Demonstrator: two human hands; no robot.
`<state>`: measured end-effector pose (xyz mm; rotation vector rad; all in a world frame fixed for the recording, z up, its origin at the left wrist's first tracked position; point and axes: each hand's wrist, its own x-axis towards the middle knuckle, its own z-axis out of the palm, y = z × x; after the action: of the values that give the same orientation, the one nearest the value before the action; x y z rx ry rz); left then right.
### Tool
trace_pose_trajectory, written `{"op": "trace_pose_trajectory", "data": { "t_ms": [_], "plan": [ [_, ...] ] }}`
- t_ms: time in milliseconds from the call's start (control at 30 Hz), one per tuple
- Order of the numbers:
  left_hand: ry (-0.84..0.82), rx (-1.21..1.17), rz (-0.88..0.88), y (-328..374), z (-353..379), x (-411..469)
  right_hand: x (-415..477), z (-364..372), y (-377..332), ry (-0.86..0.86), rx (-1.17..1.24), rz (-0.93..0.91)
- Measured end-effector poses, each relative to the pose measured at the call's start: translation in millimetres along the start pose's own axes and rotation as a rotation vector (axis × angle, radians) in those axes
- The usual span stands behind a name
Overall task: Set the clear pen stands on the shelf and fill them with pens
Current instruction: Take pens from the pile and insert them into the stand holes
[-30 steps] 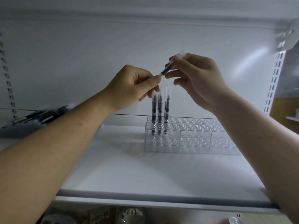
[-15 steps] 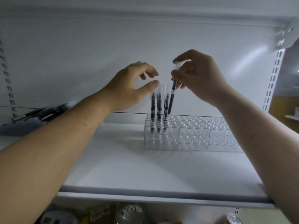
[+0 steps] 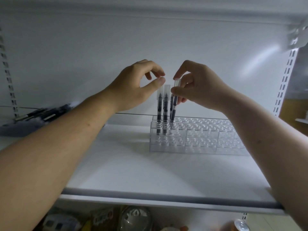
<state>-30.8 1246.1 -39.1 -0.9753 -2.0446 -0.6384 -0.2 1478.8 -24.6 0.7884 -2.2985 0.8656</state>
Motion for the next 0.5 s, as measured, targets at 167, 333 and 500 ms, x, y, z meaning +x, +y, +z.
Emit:
{"op": "trace_pose_trajectory", "data": {
  "t_ms": [167,333,500],
  "plan": [
    [-0.012,-0.004,-0.007,0.7,0.2,-0.6,-1.1,2.5,-3.5,-0.017,-0.019,-0.004],
    [-0.031,-0.009,-0.009,1.2,0.7,-0.1,-2.8,2.4,-9.2,-0.054,-0.015,-0.040],
    [-0.031,-0.022,-0.007,2.9,-0.2,-1.1,0.4,-1.4,-2.5,-0.057,0.042,0.060]
  ]
}}
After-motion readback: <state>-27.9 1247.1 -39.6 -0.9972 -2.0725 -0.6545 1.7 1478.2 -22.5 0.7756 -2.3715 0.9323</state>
